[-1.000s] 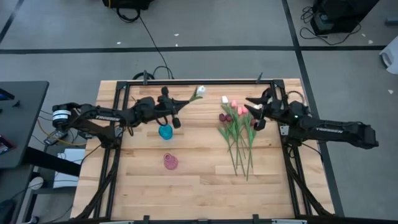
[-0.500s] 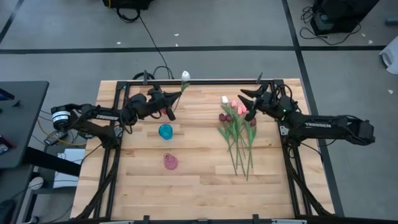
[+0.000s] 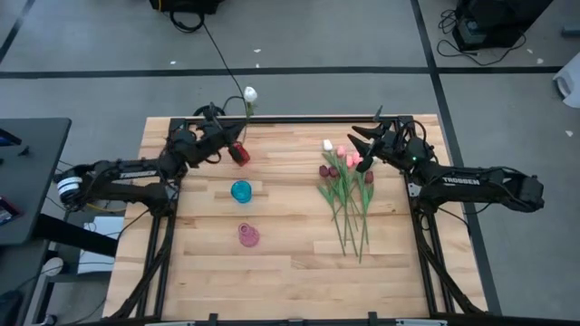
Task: Sort flowers into vase by color
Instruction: Put the left white flower into the red vase, then put the left pink flower into the blue vase
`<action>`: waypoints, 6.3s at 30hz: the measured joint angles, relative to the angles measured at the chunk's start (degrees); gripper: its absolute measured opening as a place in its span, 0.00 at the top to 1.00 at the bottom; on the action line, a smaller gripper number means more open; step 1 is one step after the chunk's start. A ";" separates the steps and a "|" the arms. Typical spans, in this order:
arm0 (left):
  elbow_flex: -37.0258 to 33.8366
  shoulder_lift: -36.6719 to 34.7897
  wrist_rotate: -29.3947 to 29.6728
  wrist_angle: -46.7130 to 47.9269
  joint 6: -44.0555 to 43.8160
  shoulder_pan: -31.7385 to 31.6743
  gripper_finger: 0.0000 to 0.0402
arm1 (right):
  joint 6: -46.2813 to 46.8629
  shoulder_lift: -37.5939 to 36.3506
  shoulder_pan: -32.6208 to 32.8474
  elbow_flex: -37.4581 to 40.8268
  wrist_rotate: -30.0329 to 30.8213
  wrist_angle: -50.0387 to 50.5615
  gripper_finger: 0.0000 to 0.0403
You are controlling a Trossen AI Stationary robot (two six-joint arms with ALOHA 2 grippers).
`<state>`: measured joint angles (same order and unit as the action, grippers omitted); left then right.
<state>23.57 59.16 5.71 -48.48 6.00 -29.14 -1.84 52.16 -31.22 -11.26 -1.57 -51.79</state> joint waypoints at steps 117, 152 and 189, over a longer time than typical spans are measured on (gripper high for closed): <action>49.27 50.36 2.08 50.61 -29.71 19.11 0.61 | -3.31 -8.87 -2.07 -0.07 2.17 19.91 0.62; 74.07 73.83 -3.36 55.28 -41.13 33.16 0.61 | -4.59 -14.28 -1.75 -0.01 3.05 29.46 0.62; 78.88 60.62 3.27 94.70 -27.28 30.59 1.00 | -4.34 -13.92 -1.53 0.00 0.86 30.56 0.62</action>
<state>102.45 119.79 8.98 46.22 -21.27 1.45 -6.17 38.24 -32.75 -11.27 -0.71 -21.23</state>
